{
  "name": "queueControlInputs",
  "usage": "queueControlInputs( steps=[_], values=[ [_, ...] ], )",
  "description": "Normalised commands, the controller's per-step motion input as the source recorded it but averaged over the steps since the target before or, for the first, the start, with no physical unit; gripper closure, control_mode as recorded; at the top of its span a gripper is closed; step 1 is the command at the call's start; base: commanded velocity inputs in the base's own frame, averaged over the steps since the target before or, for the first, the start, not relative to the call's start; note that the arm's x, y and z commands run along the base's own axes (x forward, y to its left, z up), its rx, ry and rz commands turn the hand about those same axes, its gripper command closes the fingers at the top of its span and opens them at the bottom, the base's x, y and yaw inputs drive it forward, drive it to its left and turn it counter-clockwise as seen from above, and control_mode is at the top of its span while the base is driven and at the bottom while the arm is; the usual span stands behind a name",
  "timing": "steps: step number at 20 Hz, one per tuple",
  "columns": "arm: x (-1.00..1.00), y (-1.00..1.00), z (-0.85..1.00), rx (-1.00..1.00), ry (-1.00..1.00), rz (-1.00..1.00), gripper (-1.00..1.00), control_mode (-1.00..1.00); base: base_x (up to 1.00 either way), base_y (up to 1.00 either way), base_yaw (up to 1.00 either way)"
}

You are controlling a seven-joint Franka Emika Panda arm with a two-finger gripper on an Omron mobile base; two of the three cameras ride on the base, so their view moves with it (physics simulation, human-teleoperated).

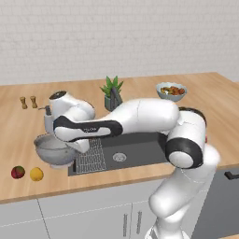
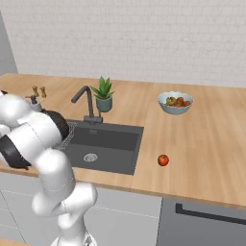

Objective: Put the colander in the sink, put the mango, apple, mango in the colander, and turn on the sink faucet and pour water over the colander.

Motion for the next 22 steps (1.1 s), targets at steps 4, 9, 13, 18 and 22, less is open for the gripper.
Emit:
queueControlInputs(
  steps=[4,9,13,18,22],
  values=[
    [-0.16,-1.00,0.40,0.19,-0.01,0.01,1.00,-1.00,0.00,0.00,0.00],
    [0.00,-0.97,0.34,0.09,0.00,0.00,1.00,-1.00,0.00,0.00,0.00],
    [0.00,-0.78,0.15,0.01,0.00,0.02,1.00,-1.00,0.00,0.00,0.00],
    [0.00,-0.48,0.01,0.00,0.00,0.07,1.00,-1.00,0.00,0.00,0.00],
    [0.09,-0.56,0.01,0.00,0.00,0.10,1.00,-1.00,0.00,0.00,0.00]
  ],
)
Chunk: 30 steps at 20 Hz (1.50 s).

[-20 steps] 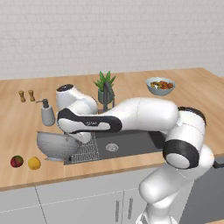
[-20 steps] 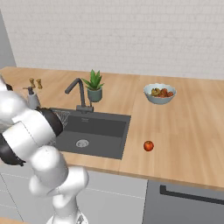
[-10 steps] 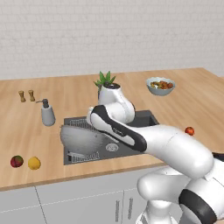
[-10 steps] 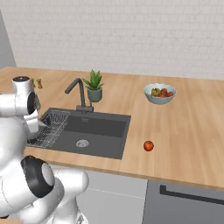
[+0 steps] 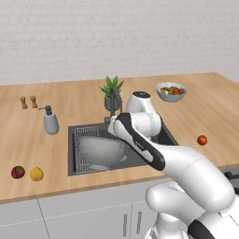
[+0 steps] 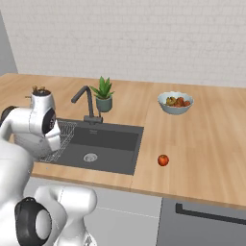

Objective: Put the colander in the sink, put the mango, apple, mango in the colander, and turn on the sink faucet and pour water over the colander.

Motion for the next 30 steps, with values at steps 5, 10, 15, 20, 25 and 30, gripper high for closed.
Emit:
queueControlInputs(
  steps=[5,10,15,20,25,30],
  values=[
    [0.09,-0.68,0.00,0.00,0.00,0.10,1.00,-1.00,0.00,0.00,0.00],
    [0.00,-0.71,0.00,0.00,0.00,0.11,1.00,-1.00,0.00,0.00,0.00],
    [0.00,-0.79,0.00,0.00,-0.01,0.10,1.00,-1.00,0.00,0.00,0.00],
    [0.13,-0.66,-0.01,0.03,-0.06,0.10,1.00,-1.00,0.00,0.00,0.00],
    [0.38,-0.46,-0.02,0.06,-0.09,0.11,1.00,-1.00,0.00,0.00,0.00],
    [0.49,-0.26,-0.04,0.07,-0.09,0.10,1.00,-1.00,0.00,0.00,0.00]
  ],
)
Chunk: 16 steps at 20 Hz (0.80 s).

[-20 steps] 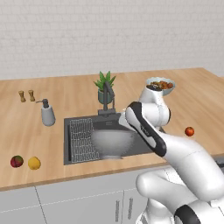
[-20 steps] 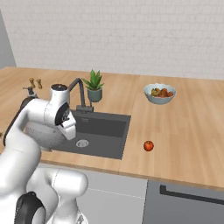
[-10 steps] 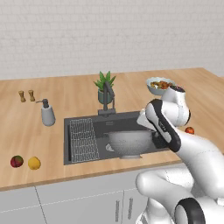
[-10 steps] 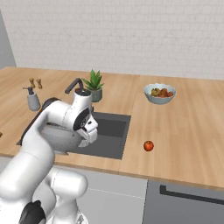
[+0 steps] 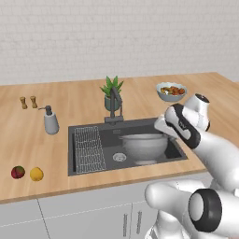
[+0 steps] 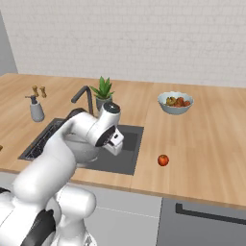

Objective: Put the colander in the sink, put the mango, apple, mango in the colander, and turn on the sink faucet and pour water over the colander.

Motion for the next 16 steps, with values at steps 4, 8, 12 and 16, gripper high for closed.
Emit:
queueControlInputs(
  steps=[4,8,12,16],
  values=[
    [0.56,-0.02,-0.13,0.08,-0.07,0.09,1.00,-1.00,0.00,0.00,0.00],
    [0.57,0.00,-0.28,0.08,-0.02,0.07,1.00,-1.00,0.00,0.00,0.00],
    [0.64,0.00,-0.35,0.05,0.00,0.07,1.00,-1.00,0.00,0.00,0.00],
    [0.59,0.00,-0.41,0.02,0.00,0.06,1.00,-1.00,0.00,0.00,0.00]
  ],
)
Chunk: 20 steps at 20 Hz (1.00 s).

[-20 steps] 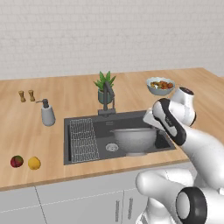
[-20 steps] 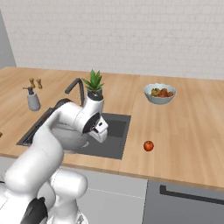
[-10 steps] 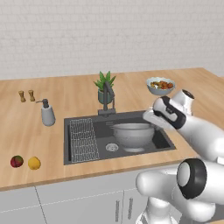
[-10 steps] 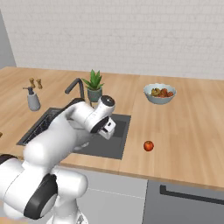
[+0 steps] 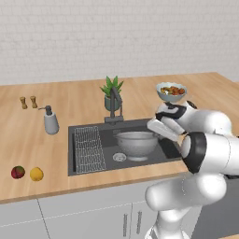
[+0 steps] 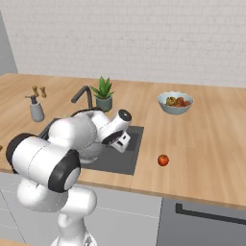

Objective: Put the colander in the sink, put the mango, apple, mango in the colander, and turn on the sink faucet and pour water over the colander.

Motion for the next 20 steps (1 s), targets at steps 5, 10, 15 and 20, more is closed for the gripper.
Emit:
queueControlInputs(
  steps=[5,10,15,20],
  values=[
    [0.51,0.02,-0.47,0.00,-0.01,0.06,1.00,-1.00,0.00,0.00,0.00],
    [0.38,0.15,-0.52,0.00,-0.04,0.05,1.00,-1.00,0.00,0.00,0.00],
    [0.40,0.16,-0.44,0.00,-0.13,0.01,1.00,-1.00,0.00,0.00,0.00],
    [0.26,0.07,-0.46,0.00,-0.15,0.01,1.00,-1.00,0.00,0.00,0.00]
  ],
)
